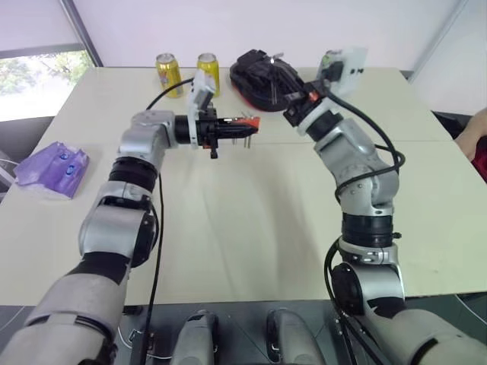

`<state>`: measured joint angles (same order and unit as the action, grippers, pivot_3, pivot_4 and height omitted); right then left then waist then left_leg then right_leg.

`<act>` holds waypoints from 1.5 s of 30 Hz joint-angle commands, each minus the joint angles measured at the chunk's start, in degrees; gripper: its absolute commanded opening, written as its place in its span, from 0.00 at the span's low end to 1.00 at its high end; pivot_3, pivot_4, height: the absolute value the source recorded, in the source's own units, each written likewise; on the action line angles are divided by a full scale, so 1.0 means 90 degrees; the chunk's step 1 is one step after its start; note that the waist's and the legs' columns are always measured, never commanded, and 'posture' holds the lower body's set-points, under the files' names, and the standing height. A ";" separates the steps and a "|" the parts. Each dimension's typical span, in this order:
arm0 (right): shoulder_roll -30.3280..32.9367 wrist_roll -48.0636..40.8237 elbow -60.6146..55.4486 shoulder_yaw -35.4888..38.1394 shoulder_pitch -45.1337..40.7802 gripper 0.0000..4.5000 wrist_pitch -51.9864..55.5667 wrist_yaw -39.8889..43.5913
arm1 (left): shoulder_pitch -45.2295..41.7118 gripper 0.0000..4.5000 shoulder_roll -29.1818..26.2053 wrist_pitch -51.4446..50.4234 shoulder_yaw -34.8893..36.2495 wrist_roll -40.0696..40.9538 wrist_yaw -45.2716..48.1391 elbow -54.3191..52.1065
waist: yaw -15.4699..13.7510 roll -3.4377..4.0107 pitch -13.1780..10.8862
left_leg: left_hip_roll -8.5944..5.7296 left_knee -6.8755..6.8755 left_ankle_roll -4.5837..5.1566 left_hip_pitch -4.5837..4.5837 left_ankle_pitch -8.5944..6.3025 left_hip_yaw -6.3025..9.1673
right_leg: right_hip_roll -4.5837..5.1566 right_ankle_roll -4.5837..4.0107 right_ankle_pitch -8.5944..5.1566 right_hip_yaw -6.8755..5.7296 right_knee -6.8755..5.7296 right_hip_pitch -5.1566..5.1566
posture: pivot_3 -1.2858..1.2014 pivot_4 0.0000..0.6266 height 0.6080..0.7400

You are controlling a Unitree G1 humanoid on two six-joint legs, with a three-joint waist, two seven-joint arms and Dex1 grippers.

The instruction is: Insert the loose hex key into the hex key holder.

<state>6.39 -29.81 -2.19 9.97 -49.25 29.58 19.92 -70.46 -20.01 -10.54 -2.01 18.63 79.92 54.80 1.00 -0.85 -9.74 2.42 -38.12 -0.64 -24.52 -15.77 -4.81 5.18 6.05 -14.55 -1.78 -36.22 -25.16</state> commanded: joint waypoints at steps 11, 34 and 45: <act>-0.0181 -0.0240 -0.0526 -0.0185 0.0220 0.01 -0.0048 -0.0319 | -0.0228 0.00 0.0281 0.0303 0.0392 -0.0053 -0.0168 0.0065 | -0.0002 0.0000 0.0000 | 0.0000 -0.0001 -0.0018 -0.0010 0.0010 0.0006 | -0.0003 0.0001 0.0000 0.0000 0.0001 0.0000 | 0.52 0.24 1.00; -0.0236 -0.0237 -0.0461 -0.0329 0.0402 0.01 -0.0063 -0.0399 | -0.0126 0.00 0.0436 0.0393 0.0483 -0.0158 -0.0282 -0.0120 | 0.0000 0.0000 0.0000 | 0.0000 -0.0005 -0.0025 -0.0010 0.0014 0.0008 | -0.0006 0.0001 0.0001 0.0000 -0.0010 0.0002 | 0.52 0.24 1.00; -0.0186 -0.0166 -0.0462 -0.0283 0.0347 0.01 -0.0174 -0.0429 | 0.0107 0.00 0.0363 0.0497 0.0353 -0.0375 -0.0168 -0.0112 | 0.0002 0.0000 0.0000 | 0.0000 -0.0007 -0.0026 -0.0009 0.0015 0.0009 | -0.0007 0.0001 0.0001 0.0000 -0.0013 0.0002 | 0.52 0.24 1.00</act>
<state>4.56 -31.12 -3.99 7.17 -44.83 29.51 16.05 -69.46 -15.97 -6.05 1.02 15.31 77.56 55.56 1.01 -0.85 -9.74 2.42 -38.19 -0.88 -24.61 -15.63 -4.74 5.12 6.06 -14.55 -1.78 -36.34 -25.14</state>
